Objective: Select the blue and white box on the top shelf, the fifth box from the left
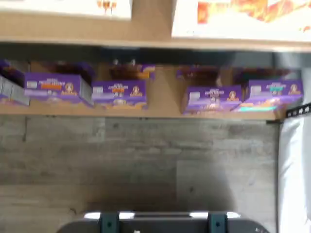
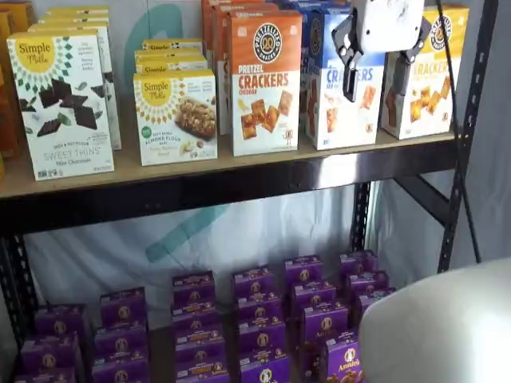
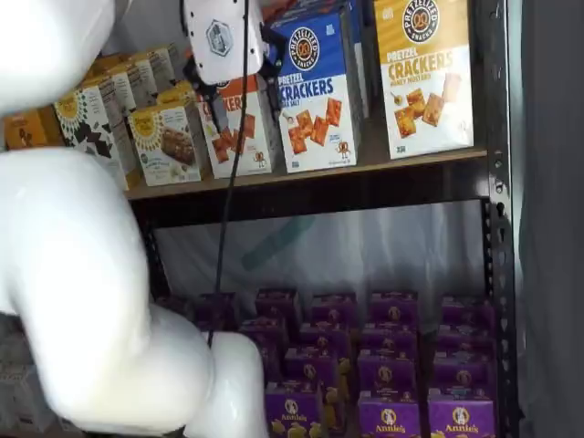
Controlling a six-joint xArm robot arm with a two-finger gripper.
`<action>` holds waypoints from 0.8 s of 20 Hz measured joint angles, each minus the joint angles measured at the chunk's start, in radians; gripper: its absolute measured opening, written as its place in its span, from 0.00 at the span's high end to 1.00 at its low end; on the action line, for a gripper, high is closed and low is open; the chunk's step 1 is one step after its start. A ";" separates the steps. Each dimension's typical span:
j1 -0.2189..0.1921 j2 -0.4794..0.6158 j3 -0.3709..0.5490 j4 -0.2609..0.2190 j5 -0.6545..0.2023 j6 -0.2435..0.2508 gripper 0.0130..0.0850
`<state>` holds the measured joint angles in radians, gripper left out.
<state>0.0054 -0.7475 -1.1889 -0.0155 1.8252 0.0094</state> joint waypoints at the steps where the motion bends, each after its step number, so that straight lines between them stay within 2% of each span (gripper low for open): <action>1: -0.007 0.016 -0.011 -0.002 -0.012 -0.007 0.00; 8: -0.065 0.106 -0.088 0.002 -0.090 -0.061 0.00; 16: -0.089 0.179 -0.153 -0.012 -0.141 -0.085 0.00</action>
<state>-0.0841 -0.5685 -1.3421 -0.0271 1.6839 -0.0760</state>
